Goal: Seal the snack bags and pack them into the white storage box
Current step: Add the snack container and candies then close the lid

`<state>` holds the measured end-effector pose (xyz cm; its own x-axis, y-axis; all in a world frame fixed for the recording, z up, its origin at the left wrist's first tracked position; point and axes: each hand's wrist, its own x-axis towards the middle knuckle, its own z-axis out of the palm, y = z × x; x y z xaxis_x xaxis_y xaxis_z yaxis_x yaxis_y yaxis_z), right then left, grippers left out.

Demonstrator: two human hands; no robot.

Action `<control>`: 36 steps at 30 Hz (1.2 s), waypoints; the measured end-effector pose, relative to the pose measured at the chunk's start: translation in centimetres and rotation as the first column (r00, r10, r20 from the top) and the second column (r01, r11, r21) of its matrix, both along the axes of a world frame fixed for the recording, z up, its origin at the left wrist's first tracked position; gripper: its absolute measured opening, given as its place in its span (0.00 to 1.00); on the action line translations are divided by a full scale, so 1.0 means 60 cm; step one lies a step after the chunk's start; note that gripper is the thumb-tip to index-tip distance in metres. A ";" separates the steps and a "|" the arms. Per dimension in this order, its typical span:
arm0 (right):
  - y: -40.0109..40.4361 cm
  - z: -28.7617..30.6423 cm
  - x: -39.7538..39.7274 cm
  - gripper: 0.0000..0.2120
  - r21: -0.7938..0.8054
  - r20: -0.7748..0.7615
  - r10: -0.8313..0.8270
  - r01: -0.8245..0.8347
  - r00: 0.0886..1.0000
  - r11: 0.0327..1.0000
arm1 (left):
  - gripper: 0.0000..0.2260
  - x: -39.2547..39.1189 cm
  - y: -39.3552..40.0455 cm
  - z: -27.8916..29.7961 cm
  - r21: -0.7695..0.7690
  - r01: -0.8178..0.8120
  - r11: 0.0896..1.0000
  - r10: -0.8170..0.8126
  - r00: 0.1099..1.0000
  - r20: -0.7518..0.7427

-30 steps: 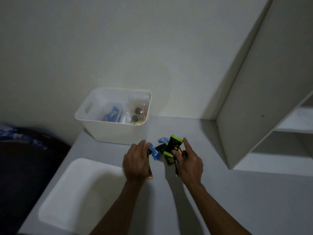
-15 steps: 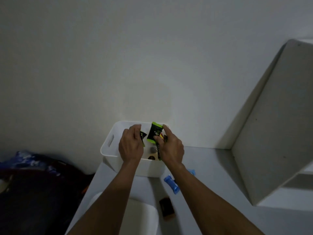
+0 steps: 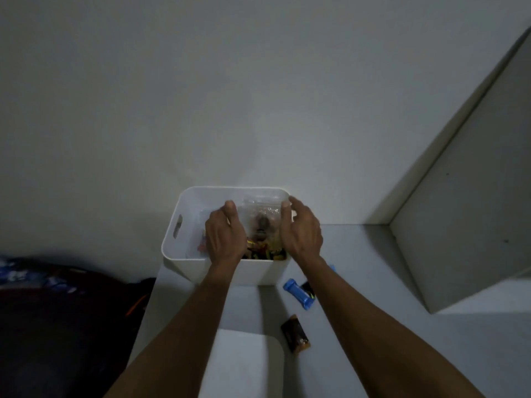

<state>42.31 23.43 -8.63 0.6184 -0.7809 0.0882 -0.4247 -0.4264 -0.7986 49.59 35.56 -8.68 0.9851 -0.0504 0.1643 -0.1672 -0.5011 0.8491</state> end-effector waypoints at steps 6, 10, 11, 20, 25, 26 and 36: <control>-0.091 -0.033 -0.113 0.28 -0.065 -0.036 -0.089 0.086 0.995 0.994 | 0.23 -0.072 0.005 -0.013 0.013 -0.019 1.000 0.015 0.956 0.293; -0.126 -0.084 -0.194 0.27 -0.077 -0.106 -0.045 0.037 0.993 0.996 | 0.16 -0.148 -0.001 -0.051 0.010 -0.103 0.995 0.090 0.909 0.408; -0.130 -0.098 -0.212 0.27 -0.067 -0.133 -0.021 0.012 0.991 0.998 | 0.16 -0.169 -0.005 -0.066 0.017 -0.101 0.995 0.084 0.898 0.432; -0.147 -0.286 -0.265 0.30 -0.140 -0.338 0.229 -0.290 0.913 0.947 | 0.23 -0.347 -0.085 -0.301 0.346 0.011 0.938 -0.062 0.988 0.138; -0.161 -0.361 -0.211 0.30 -0.182 -0.395 0.358 -0.454 0.846 0.872 | 0.27 -0.335 -0.136 -0.383 0.515 0.061 0.855 -0.067 0.998 -0.007; -0.165 -0.370 -0.199 0.30 -0.185 -0.417 0.384 -0.490 0.824 0.852 | 0.26 -0.328 -0.145 -0.391 0.543 0.053 0.838 -0.053 0.998 -0.014; -0.216 -0.408 -0.190 0.29 -0.245 -0.516 0.415 -0.594 0.749 0.766 | 0.26 -0.292 -0.171 -0.423 0.647 -0.002 0.763 -0.014 1.000 0.020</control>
